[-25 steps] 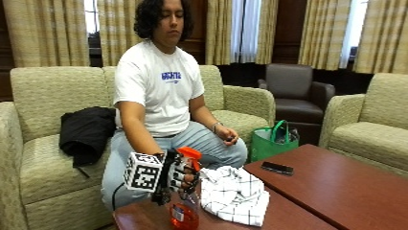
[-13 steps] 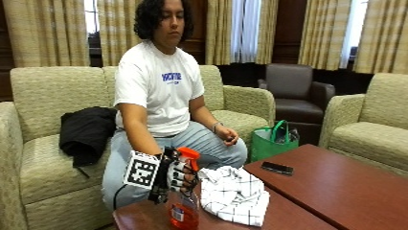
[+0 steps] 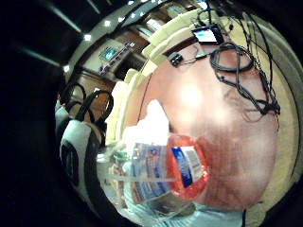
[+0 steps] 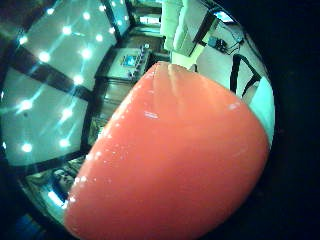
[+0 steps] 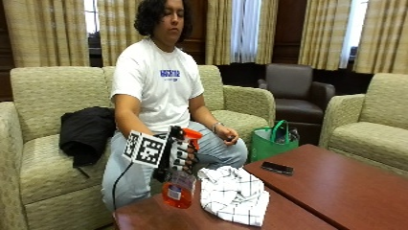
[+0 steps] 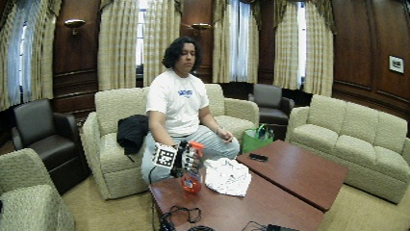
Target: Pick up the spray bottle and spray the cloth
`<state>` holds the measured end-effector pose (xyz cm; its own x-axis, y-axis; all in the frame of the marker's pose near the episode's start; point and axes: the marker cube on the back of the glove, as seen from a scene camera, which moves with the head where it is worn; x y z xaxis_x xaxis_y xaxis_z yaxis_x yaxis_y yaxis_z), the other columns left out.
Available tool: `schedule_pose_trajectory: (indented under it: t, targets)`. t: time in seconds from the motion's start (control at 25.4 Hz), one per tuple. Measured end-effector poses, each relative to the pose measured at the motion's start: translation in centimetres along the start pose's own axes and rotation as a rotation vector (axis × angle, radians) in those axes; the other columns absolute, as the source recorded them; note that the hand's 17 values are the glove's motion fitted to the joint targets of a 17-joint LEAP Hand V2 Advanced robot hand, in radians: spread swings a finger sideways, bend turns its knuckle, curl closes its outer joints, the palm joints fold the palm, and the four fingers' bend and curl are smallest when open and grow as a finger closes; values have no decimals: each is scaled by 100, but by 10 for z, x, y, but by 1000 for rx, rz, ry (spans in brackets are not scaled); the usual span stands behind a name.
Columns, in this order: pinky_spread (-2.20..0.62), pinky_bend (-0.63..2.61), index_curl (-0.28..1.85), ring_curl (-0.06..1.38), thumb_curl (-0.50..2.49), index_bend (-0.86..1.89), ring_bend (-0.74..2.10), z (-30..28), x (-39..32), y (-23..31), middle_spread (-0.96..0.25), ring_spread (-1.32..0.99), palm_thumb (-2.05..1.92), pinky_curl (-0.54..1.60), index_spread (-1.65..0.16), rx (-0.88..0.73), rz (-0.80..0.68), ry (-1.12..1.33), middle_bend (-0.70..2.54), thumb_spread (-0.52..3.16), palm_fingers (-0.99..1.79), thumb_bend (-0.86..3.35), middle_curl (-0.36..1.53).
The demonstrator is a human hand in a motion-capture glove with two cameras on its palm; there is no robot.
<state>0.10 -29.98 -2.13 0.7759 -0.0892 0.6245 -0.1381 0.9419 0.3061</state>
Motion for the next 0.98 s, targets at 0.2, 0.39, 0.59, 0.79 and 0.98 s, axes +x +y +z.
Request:
schedule_pose_trajectory:
  t: [0.2, 0.39, 0.59, 0.79, 0.98]
  targets:
    - [-28, 50, 51, 47, 67, 34, 71, -2, -60, 6, -16, -18, 92, 42, -25, -283, -119, 126, 63, 54, 139, -2, 55]
    - [-28, 50, 53, 47, 70, 34, 71, 21, -101, 14, -16, -18, 92, 42, -25, -557, -154, 347, 63, 52, 138, -2, 55]
    - [-28, 50, 54, 47, 72, 34, 71, 52, -118, 16, -16, -18, 91, 42, -25, -785, -122, 583, 64, 51, 138, -3, 55]
    - [-28, 51, 55, 47, 74, 34, 70, 80, -103, 4, -17, -19, 90, 42, -25, -968, 9, 800, 64, 50, 138, -3, 55]
    - [-28, 50, 56, 47, 75, 34, 70, 111, -72, 6, -17, -19, 90, 42, -25, -1110, 165, 1016, 64, 49, 138, -3, 55]
